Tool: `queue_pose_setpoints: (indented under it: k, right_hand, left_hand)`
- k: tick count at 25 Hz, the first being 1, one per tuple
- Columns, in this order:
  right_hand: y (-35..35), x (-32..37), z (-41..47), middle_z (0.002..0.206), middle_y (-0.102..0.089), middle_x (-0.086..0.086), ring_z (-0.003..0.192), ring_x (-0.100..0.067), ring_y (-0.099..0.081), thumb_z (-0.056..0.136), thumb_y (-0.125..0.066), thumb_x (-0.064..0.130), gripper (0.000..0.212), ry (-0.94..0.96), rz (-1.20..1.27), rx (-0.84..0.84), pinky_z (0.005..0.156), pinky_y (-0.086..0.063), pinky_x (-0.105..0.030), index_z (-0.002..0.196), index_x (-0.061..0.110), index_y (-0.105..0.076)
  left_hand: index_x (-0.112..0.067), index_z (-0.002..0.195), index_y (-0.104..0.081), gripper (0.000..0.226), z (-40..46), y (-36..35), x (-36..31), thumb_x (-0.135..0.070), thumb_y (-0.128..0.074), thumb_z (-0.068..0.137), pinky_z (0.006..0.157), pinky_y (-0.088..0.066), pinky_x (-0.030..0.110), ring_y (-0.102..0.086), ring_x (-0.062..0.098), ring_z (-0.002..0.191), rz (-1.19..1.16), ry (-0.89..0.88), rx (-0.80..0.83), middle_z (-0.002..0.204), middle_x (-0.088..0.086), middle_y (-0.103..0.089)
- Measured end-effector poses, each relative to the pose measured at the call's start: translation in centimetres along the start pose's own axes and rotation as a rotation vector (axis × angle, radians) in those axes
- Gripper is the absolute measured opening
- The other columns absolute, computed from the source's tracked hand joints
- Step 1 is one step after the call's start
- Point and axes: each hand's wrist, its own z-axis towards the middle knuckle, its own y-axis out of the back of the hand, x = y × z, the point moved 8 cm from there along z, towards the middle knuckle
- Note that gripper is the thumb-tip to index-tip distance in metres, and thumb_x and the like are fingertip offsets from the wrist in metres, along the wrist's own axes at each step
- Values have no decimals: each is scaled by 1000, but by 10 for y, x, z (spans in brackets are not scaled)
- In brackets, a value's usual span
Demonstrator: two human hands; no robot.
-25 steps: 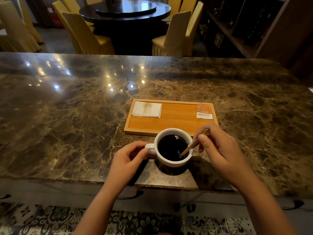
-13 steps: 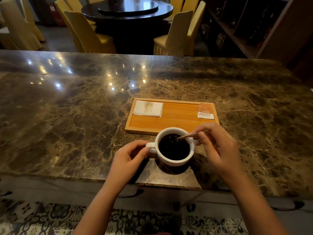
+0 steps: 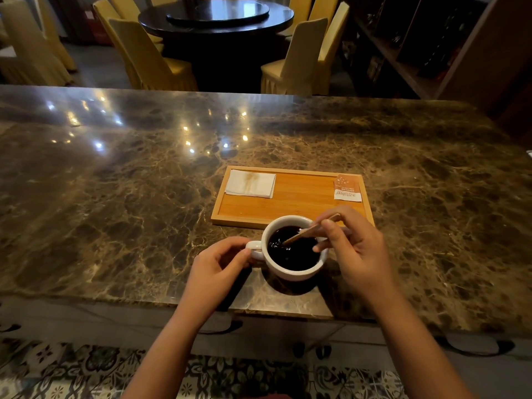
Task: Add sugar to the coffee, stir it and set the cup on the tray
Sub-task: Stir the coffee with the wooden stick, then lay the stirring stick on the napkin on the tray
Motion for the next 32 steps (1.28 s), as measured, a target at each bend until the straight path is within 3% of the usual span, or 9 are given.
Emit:
queue_pose_setpoints:
  k: [5, 8, 12, 16, 20, 28, 32]
  right_hand:
    - [31, -3, 6, 80, -63, 5, 75, -14, -67, 92, -47, 17, 12, 11, -109, -91, 55, -56, -26, 87, 14, -58]
    - [41, 6, 9, 86, -63, 7, 80, -12, -68, 94, -49, 17, 12, 22, -73, -97, 54, -54, -20, 89, 16, -59]
    - [48, 14, 13, 88, -66, 1, 80, -10, -69, 90, -48, 21, 16, 3, -58, -105, 54, -56, -21, 97, 15, -61]
    - [52, 13, 20, 89, -70, 1, 76, -8, -70, 90, -53, 9, 20, -41, -51, -106, 53, -55, -18, 106, 15, -63]
    - [57, 14, 34, 83, -70, 3, 71, -8, -71, 87, -58, 4, 19, -65, -45, -136, 53, -55, -17, 104, 11, -64]
    - [44, 22, 108, 88, -69, 0, 79, -8, -70, 88, -59, 10, 13, 33, -48, -62, 62, -56, -16, 99, 14, -65]
    - [-2, 18, 140, 94, -70, -11, 83, -12, -69, 85, -64, 8, 19, 248, -206, 43, 74, -57, -25, 103, 6, -65]
  left_hand:
    - [-35, 95, -65, 27, 1, 0, 0, -11, -58, 86, 72, -50, 8, -66, 1, 84, -6, 4, -7, 97, -20, -69]
    - [-30, 96, -67, 22, 1, -2, 6, -13, -57, 86, 74, -53, 13, -67, 5, 84, -21, 40, 3, 93, -13, -71]
    - [-23, 100, -65, 19, 4, -5, 9, -14, -54, 89, 69, -55, 18, -67, 8, 84, -84, 99, 40, 92, -4, -70]
    - [-23, 98, -66, 18, 6, -8, 7, -14, -53, 89, 62, -55, 18, -69, 10, 70, -142, 117, 86, 84, 1, -73]
    - [-19, 97, -68, 18, 6, -9, 7, -10, -54, 88, 69, -57, 21, -70, 16, 75, -221, 141, 105, 88, 3, -73]
    - [-13, 95, -68, 17, 8, -9, 10, -6, -54, 88, 68, -55, 17, -70, 13, 74, -273, 186, 108, 82, 2, -73]
    - [-13, 94, -68, 17, 9, -9, 12, -8, -54, 89, 69, -56, 20, -70, 16, 74, -279, 206, 98, 86, 6, -73]
